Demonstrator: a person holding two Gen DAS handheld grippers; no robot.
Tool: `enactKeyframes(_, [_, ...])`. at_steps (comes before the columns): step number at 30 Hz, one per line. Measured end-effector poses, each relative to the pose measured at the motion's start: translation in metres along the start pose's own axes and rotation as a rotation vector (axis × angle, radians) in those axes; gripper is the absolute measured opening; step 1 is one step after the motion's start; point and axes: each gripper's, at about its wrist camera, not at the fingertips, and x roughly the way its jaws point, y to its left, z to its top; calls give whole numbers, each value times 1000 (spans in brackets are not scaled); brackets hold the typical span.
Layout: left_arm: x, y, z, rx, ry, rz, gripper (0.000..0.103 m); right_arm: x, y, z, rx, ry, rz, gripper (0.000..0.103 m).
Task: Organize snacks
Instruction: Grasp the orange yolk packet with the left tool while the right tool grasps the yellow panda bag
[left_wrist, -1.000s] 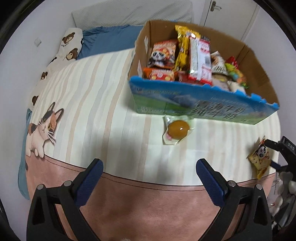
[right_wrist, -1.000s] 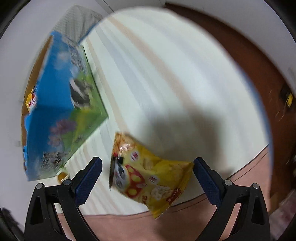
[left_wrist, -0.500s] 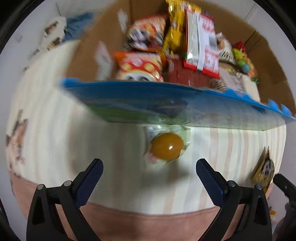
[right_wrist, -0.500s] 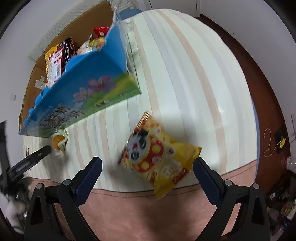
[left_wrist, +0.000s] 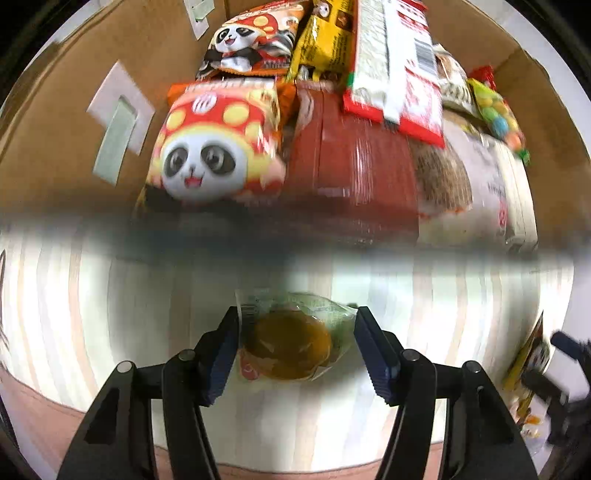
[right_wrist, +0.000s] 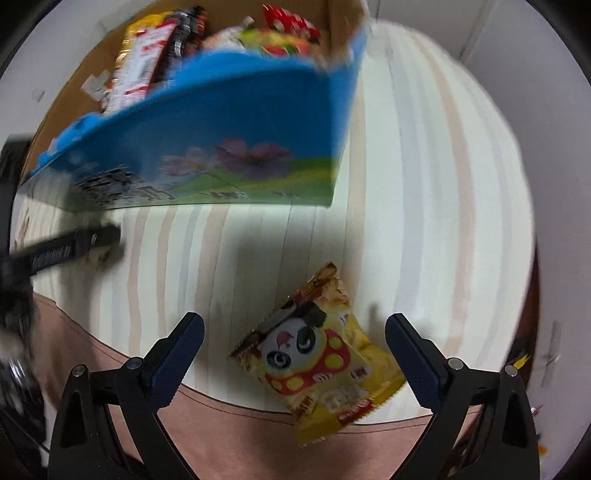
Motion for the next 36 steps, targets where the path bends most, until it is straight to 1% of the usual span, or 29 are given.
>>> enactKeyframes(2, [-2,-2,-15,9,6,4,59,10,-7,2,79,44,80,101])
enactKeyframes(4, [-5,-1,-32,17,15,1,59,18,-16,-3,178,91,182,101])
enactKeyframes(5, [-6,0,-44,18,24,-3,59,23,-19,-9,239,120,251,101])
enactKeyframes(7, [-8,3,-61,16,43,-13,59,25,-18,-17,286,151,335,101])
enactKeyframes(8, [-10,4,-69,12,51,-20,59,23,-15,-22,292,156,355,101])
enactKeyframes(10, [-11,7,-79,6,64,-29,59,14,-9,-26,264,131,322,101])
enactKeyframes(11, [-11,10,-84,0,68,-33,59,10,-4,-26,235,109,283,101])
enactKeyframes(13, [-10,15,-92,-19,72,-52,59,4,8,-27,173,71,174,101])
enactKeyframes(14, [-8,18,-94,-26,75,-61,60,6,11,-28,156,71,150,100])
enactKeyframes(16, [-3,28,-93,-63,86,-108,62,15,18,-26,152,90,134,101])
enactKeyframes(17, [0,35,-94,-84,93,-138,67,18,19,-26,158,93,136,101])
enactKeyframes(20, [4,51,-93,-158,111,-214,71,29,23,-29,198,100,128,101])
enactKeyframes(23, [8,61,-93,-194,128,-236,71,32,24,-31,245,85,104,101])
enactKeyframes(25, [9,60,-89,-184,135,-220,71,33,26,-31,265,71,92,100])
enactKeyframes(26, [11,55,-84,-169,136,-203,71,33,28,-31,266,64,81,97])
enactKeyframes(27, [11,50,-83,-149,135,-178,71,32,27,-34,264,59,64,89])
enactKeyframes(28, [12,45,-82,-127,134,-152,71,29,21,-39,257,54,42,82])
enactKeyframes(29, [13,39,-82,-110,136,-129,71,28,22,-41,246,47,19,71])
enactKeyframes(30, [12,34,-83,-97,137,-112,71,24,20,-46,236,37,14,64])
enactKeyframes(31, [14,22,-83,-88,136,-98,70,22,19,-49,230,28,20,62])
enactKeyframes(32, [14,18,-86,-76,133,-78,65,21,21,-52,224,28,19,58])
enactKeyframes(33, [14,15,-89,-63,126,-58,62,20,22,-57,216,28,22,55])
enactKeyframes(35, [14,8,-98,-47,117,-41,54,19,26,-63,200,37,36,51])
enactKeyframes(36, [14,6,-101,-43,120,-38,53,18,26,-66,195,42,43,51])
